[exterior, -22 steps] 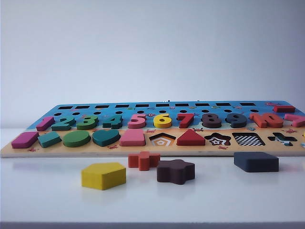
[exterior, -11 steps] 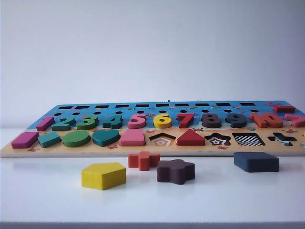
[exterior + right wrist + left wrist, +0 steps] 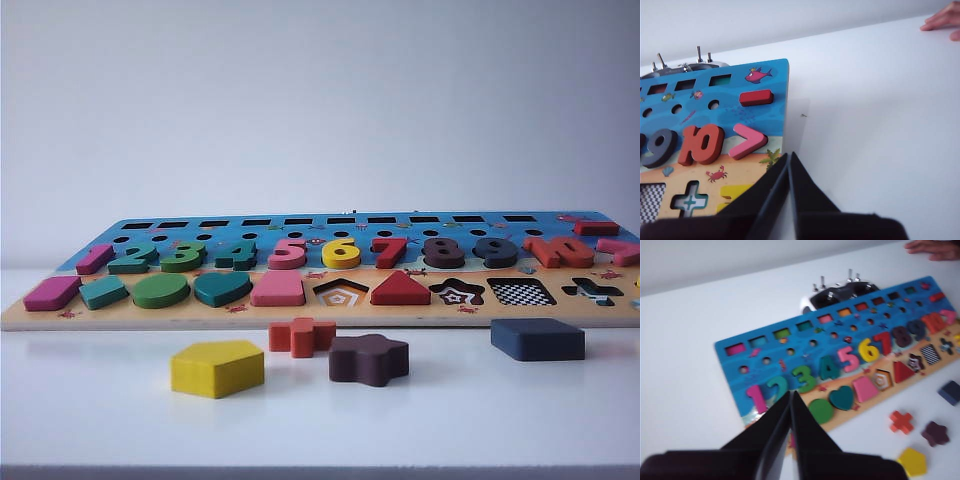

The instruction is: Insert the cube into the slot.

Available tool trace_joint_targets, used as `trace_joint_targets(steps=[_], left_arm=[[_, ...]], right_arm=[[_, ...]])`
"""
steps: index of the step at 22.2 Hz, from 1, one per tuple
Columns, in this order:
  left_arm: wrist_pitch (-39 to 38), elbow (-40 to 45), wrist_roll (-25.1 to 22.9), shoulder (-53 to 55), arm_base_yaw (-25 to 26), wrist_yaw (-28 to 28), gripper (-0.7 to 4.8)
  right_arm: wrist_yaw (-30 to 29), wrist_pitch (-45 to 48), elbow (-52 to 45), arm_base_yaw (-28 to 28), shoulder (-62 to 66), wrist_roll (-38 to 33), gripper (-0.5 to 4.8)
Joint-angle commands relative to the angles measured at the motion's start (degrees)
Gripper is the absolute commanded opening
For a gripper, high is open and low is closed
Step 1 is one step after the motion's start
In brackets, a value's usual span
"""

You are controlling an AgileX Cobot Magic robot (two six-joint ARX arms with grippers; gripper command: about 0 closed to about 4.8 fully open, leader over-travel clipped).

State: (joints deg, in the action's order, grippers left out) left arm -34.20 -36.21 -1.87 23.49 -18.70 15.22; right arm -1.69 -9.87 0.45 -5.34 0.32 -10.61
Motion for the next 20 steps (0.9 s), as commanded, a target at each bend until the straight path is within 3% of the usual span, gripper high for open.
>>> trace_joint_targets(steps=[1,13,20], left_arm=[[-2.34,-0.31,-0.04,0.24,-1.88,6.03,0.07],[-3.34,-0.33,-0.04,1.62,-7.58,13.68,0.07],[-3.34,-0.33,-0.04,4.02,-8.37,15.43,0.07]], right_arm=[[-0.11,-0.81,0.22,-0.04,-0.15,-3.74,0.3],[-7.8,-1.49,9.6,-0.04,-0.15,-6.54,2.62],[-8.83,-10.4,20.59,-0.07,0.07,-9.6,3.25]])
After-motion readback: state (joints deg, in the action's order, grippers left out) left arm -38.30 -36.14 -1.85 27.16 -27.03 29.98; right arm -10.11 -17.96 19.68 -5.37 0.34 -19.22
